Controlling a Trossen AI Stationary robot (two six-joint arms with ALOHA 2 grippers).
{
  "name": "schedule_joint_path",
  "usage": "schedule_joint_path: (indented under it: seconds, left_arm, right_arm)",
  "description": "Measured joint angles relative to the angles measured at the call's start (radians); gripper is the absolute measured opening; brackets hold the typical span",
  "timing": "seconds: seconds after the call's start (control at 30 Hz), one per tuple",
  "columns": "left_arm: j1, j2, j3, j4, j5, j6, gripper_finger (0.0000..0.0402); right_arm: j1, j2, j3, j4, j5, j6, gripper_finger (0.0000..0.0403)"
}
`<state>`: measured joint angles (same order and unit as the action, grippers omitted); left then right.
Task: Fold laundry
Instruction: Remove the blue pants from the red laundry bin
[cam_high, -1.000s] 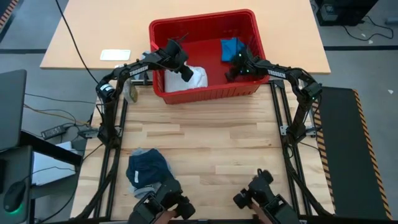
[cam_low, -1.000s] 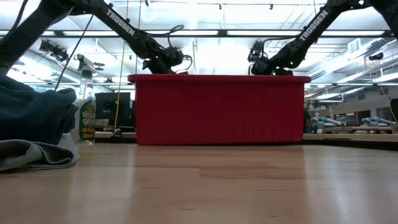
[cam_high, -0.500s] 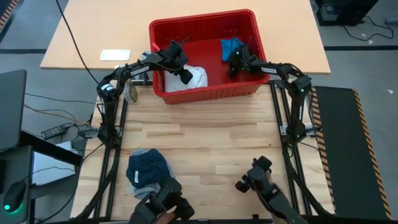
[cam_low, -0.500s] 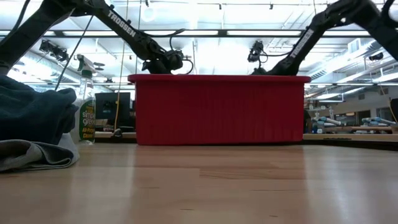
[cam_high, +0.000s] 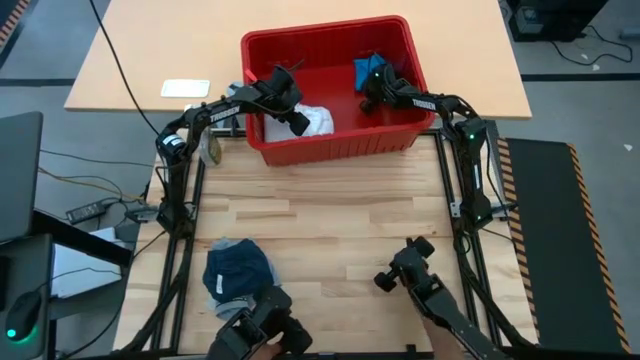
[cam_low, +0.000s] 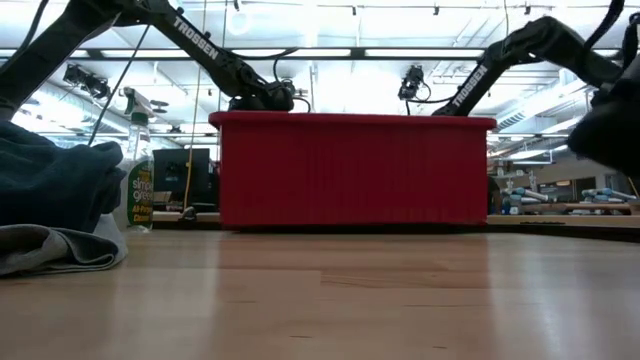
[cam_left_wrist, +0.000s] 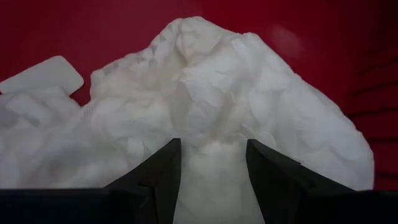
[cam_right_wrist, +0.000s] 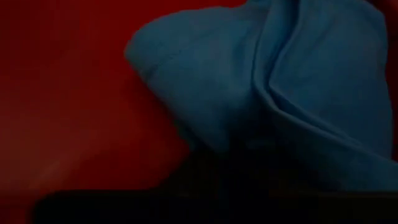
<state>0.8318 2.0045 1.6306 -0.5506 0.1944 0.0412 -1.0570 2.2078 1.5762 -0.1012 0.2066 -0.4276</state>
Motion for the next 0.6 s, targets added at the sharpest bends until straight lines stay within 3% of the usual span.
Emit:
schedule_joint_path:
  seconds: [0.1, 0.43, 0.6]
  left_arm:
    - [0.0, -0.002, 0.0, 0.003, 0.0, -0.046, 0.0183]
    - [0.006, -0.085, 0.0, 0.078, 0.0, -0.007, 0.0183]
    - [0.007, -0.151, 0.0, 0.111, 0.0, 0.062, 0.0183]
  right_arm:
    - [-0.005, -0.009, 0.012, -0.039, -0.056, 0.028, 0.0013]
    - [-0.009, -0.21, 0.012, -0.06, -0.244, 0.193, 0.0004]
    - [-0.007, -0.352, 0.013, -0.045, -0.478, 0.341, 0.0003]
